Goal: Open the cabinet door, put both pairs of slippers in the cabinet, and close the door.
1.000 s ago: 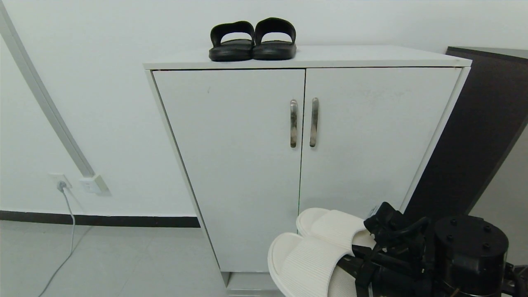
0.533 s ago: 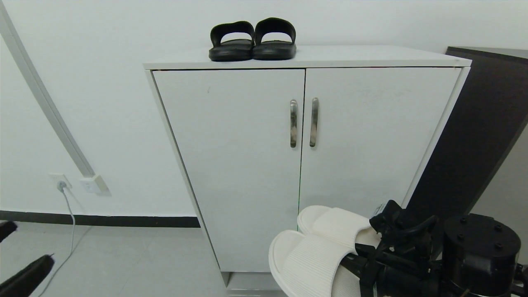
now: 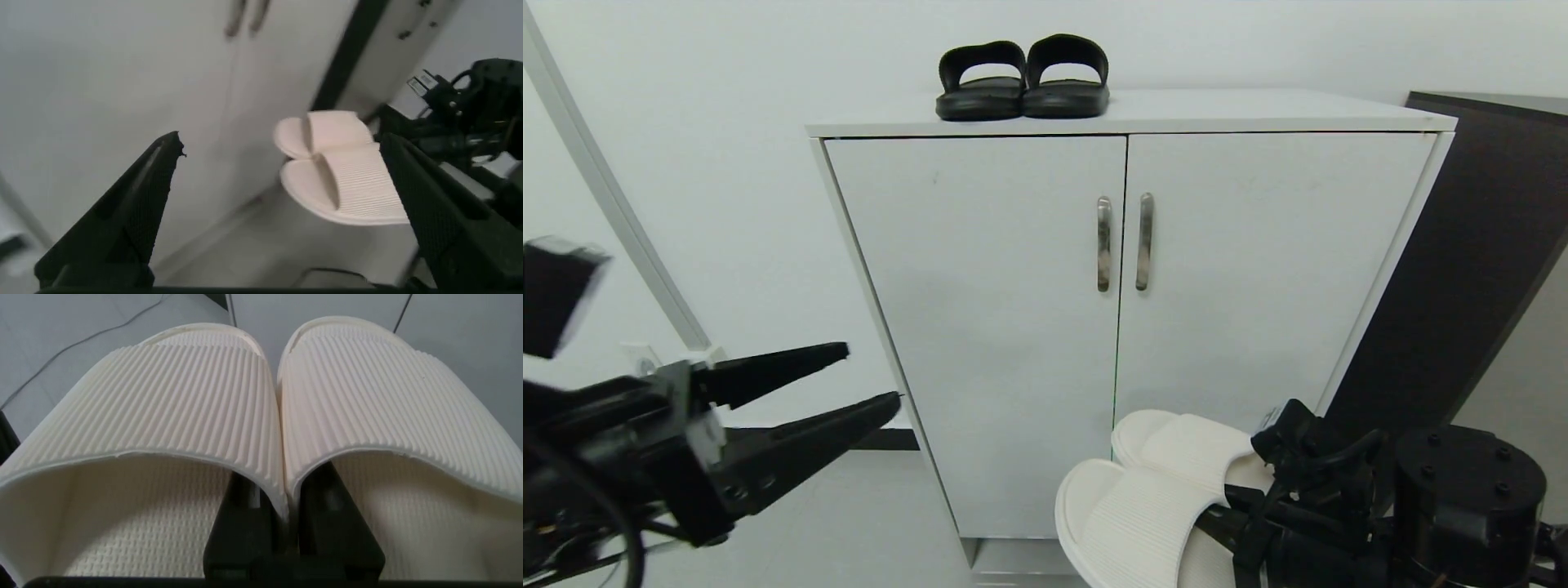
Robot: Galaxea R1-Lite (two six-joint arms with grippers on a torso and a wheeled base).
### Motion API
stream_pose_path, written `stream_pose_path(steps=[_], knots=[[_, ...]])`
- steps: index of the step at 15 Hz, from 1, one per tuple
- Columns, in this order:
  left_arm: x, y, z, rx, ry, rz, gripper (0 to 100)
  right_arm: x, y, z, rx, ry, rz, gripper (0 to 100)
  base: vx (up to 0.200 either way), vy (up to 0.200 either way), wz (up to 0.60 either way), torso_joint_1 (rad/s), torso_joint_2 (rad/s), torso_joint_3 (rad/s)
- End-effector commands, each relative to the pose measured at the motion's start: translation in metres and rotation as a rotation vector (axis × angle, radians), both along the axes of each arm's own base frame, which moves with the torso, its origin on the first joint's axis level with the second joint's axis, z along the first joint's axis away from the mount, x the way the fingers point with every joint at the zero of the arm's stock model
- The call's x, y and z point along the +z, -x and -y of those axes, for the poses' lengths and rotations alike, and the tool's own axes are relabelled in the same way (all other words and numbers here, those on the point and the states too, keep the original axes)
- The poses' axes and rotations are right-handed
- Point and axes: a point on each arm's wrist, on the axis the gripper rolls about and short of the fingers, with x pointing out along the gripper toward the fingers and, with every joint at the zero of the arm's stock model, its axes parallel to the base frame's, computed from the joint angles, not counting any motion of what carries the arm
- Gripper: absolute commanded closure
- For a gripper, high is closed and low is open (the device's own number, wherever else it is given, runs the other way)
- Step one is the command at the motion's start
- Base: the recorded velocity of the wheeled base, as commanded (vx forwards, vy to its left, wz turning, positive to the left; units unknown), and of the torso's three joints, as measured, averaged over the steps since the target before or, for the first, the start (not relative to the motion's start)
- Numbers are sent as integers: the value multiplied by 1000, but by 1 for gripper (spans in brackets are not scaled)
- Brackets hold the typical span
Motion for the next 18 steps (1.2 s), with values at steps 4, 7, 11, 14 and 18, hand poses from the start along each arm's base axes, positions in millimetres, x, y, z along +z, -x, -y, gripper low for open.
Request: stream_pose_path(steps=[4,7,11,14,18], knots=[[6,-37,55,-139,-3,-82,0,-2,-1,-1,-1,6,-6,100,0,0,0,0,0,0],[11,-50,77,-180,-7,-85,0,-4,-2,-2,-1,12,-14,100,0,0,0,0,0,0],[33,-60,106,-251,43,-49,0,-4,-3,-2,-1,9,-12,100,0,0,0,0,0,0],[41,-68,129,-302,73,-61,0,-5,-4,-1,-4,11,-15,100,0,0,0,0,0,0],[41,-95,155,-311,77,-60,0,-4,-4,-1,-6,9,-12,100,0,0,0,0,0,0]])
